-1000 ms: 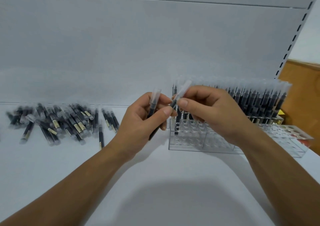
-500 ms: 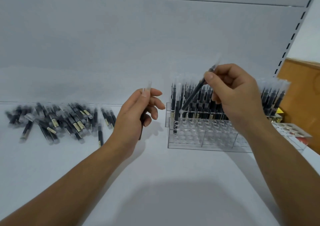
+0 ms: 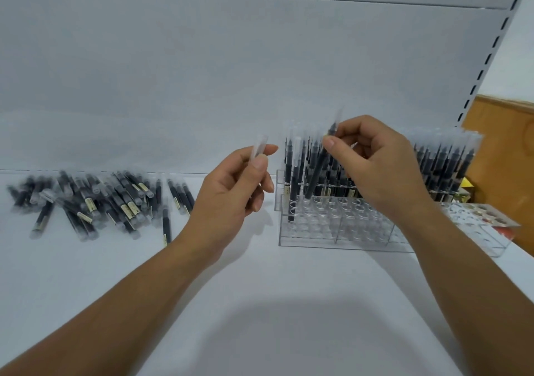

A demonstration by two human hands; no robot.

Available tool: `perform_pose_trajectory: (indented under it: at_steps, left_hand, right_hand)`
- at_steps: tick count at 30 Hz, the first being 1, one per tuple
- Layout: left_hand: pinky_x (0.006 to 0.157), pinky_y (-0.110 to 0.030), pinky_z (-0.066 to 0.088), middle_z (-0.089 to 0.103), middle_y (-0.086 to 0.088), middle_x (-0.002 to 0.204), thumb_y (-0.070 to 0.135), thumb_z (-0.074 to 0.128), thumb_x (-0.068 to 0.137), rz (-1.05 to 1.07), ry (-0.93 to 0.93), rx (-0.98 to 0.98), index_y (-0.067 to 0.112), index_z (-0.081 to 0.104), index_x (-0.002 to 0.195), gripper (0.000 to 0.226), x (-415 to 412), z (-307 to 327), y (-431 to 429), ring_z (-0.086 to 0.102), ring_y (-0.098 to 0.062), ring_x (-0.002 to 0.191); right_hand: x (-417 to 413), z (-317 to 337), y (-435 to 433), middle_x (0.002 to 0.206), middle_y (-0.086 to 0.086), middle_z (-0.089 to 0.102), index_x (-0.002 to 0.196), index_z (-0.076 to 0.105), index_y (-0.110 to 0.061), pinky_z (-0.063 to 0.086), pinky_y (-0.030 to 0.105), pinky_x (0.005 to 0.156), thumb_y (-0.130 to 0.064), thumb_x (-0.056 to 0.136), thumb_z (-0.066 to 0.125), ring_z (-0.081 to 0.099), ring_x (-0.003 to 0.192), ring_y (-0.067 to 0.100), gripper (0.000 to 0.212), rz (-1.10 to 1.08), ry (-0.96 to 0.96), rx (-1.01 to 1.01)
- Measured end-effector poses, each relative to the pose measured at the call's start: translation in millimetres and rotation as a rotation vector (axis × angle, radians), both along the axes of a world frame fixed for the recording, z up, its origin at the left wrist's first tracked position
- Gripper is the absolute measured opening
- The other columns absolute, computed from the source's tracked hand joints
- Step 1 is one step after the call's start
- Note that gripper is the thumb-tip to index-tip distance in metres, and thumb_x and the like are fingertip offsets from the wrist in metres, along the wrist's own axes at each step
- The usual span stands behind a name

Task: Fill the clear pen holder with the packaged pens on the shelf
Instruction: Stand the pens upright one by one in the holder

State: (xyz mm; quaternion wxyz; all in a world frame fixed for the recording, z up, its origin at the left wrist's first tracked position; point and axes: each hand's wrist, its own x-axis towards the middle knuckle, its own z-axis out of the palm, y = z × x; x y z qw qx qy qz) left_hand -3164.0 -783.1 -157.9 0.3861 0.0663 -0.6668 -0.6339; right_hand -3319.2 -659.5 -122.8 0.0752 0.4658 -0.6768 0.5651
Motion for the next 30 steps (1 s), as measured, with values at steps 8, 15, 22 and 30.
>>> perform_pose_trajectory:
  at_steps: [8, 15, 22, 30]
  left_hand:
    - [0.051, -0.012, 0.040, 0.067, 0.002, 0.066, 0.028, 0.061, 0.080, 0.040, -0.035, -0.071, 0.013, 0.065, 0.093, 0.021, -3.5, -3.5, 3.6, 0.050, -0.009, 0.049]
    - [0.051, -0.015, 0.042, 0.069, 0.005, 0.071, 0.033, 0.067, 0.078, 0.102, -0.113, -0.119, 0.025, 0.071, 0.087, 0.013, -4.2, -6.7, 2.1, 0.054, -0.009, 0.053]
    - [0.051, -0.020, 0.046, 0.068, 0.007, 0.070, 0.038, 0.066, 0.076, 0.067, -0.100, -0.211, 0.039, 0.073, 0.083, 0.010, -5.7, -10.5, 2.3, 0.057, -0.011, 0.055]
    - [0.087, -0.018, 0.046, 0.060, 0.026, 0.114, 0.068, 0.069, 0.065, 0.180, -0.388, -0.368, 0.044, 0.055, 0.121, 0.062, -2.6, -18.9, -6.3, 0.055, 0.007, 0.106]
  right_hand:
    - [1.1, -6.1, -2.7, 0.074, -0.012, 0.067, 0.082, 0.066, -0.031, 0.053, 0.024, 0.068, -0.043, 0.082, 0.072, 0.060, 0.064, 0.002, 0.013, -0.006, 0.033, 0.433]
    - [9.4, 5.2, 8.4, 0.067, -0.004, 0.060, 0.086, 0.072, -0.024, 0.043, 0.017, 0.058, -0.040, 0.075, 0.075, 0.051, 0.060, 0.007, 0.020, 0.248, -0.084, 0.249]
    - [22.9, -0.6, -2.5, 0.064, -0.008, 0.061, 0.098, 0.072, -0.012, 0.040, 0.008, 0.054, -0.013, 0.085, 0.072, 0.051, 0.052, 0.000, 0.013, 0.399, -0.216, 0.124]
    - [2.7, 22.6, 13.8, 0.096, 0.007, 0.074, 0.094, 0.061, -0.017, 0.049, 0.017, 0.050, -0.026, 0.088, 0.062, 0.062, 0.059, 0.010, 0.011, 0.279, -0.495, -0.284]
